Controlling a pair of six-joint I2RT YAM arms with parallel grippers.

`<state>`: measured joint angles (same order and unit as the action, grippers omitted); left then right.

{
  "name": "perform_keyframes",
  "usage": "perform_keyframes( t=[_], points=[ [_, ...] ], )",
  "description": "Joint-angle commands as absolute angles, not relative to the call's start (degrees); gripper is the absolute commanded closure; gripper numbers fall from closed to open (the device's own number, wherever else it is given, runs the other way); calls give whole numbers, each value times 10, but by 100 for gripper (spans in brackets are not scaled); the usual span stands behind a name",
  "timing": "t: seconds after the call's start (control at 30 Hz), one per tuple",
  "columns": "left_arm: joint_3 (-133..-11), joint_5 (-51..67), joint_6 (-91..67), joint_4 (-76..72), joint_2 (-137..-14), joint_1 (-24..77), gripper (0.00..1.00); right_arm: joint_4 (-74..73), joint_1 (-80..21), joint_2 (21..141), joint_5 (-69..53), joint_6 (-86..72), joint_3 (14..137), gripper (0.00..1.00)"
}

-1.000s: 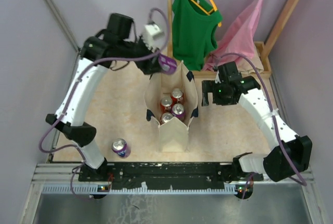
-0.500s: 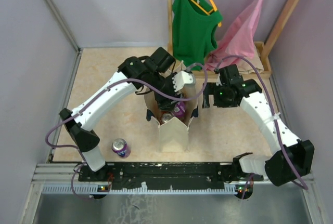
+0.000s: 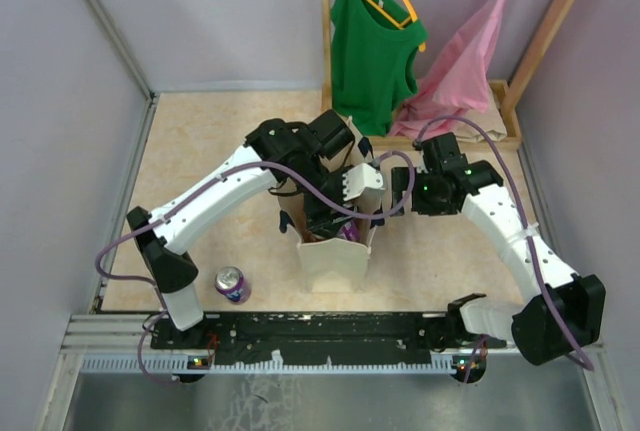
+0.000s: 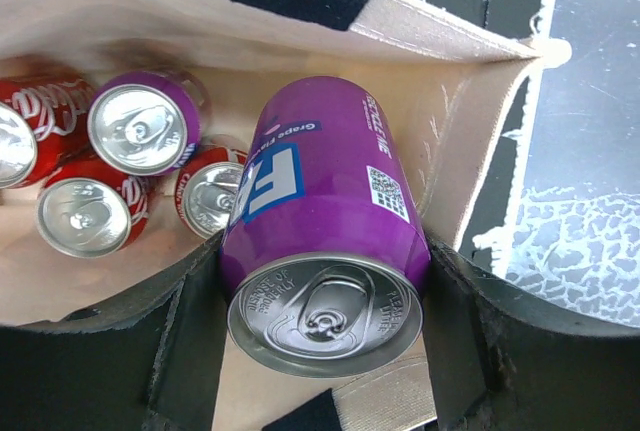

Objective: Place the beverage into the canvas bag

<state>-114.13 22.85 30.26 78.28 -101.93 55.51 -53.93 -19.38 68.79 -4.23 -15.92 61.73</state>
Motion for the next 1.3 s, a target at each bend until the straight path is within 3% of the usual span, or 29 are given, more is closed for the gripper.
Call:
perform_keyframes(
  t=[0.0,0.9,1.27],
  points=[
    [-1162,293,310,809,-1007,559,100,-520,-198,666,-45,-164,613,1],
    [-1091,286,355,800,-1069,560,100,-527,-198,666,-35,-160,615,1],
    [-985,266,296,698,-1032,559,100,-532,-198,666,-33,-161,612,1]
  ],
)
